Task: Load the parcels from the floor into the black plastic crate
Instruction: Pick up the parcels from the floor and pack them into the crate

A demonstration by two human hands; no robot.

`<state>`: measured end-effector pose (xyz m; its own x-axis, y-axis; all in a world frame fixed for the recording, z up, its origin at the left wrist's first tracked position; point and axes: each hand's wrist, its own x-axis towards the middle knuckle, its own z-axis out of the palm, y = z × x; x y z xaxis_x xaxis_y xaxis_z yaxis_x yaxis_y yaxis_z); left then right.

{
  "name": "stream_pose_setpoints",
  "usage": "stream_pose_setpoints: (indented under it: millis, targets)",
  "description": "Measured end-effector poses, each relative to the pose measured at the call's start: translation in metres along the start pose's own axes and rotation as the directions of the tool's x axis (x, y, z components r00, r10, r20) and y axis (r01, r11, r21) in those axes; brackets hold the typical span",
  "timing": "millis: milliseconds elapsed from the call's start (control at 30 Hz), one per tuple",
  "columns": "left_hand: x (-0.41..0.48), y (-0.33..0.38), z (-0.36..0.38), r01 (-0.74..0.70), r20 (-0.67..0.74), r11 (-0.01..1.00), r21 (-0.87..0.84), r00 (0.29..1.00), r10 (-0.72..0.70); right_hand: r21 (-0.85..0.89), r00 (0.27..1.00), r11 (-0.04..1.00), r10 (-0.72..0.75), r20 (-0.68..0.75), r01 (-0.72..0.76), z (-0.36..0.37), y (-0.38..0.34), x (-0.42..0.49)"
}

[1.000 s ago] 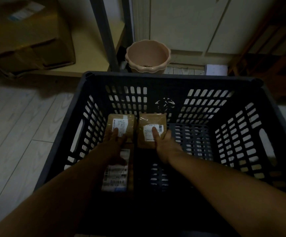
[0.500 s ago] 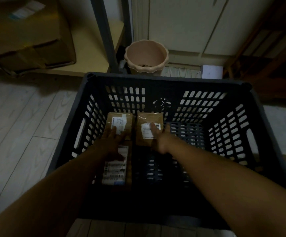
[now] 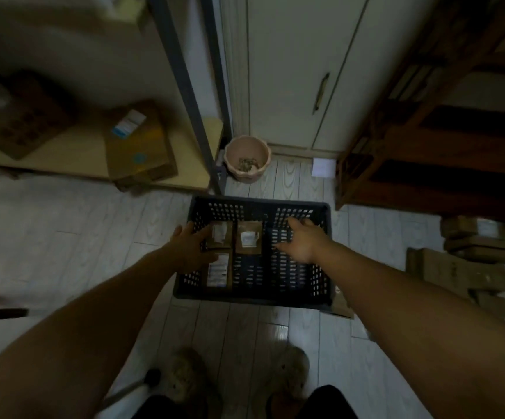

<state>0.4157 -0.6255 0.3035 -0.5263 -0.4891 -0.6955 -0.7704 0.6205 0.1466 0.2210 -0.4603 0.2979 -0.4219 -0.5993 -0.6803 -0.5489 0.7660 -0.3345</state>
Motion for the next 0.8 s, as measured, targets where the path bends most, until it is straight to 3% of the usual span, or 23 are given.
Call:
stream_pose_setpoints:
  millis: [233, 433, 800]
  targets:
    - [-0.162, 0.043, -0.079, -0.049, -0.085, 0.998, 0.025, 0.995, 0.051, -0.022, 0.998, 1.0, -0.003, -0.069, 0.001, -0.064, -0.016, -0.166]
    - [-0.23, 0.078, -0.091, -0.144, -0.168, 0.989, 0.019, 0.975, 0.145, -0.054, 0.969, 0.993, 0.088, -0.231, -0.103, -0.078, 0.002, -0.287]
    - [-0.355, 0.248, -0.079, -0.467, -0.207, 0.874, 0.136, 0.849, 0.486, 0.119, 0.799, 0.937, 0.342, -0.495, -0.327, -0.087, 0.126, -0.477]
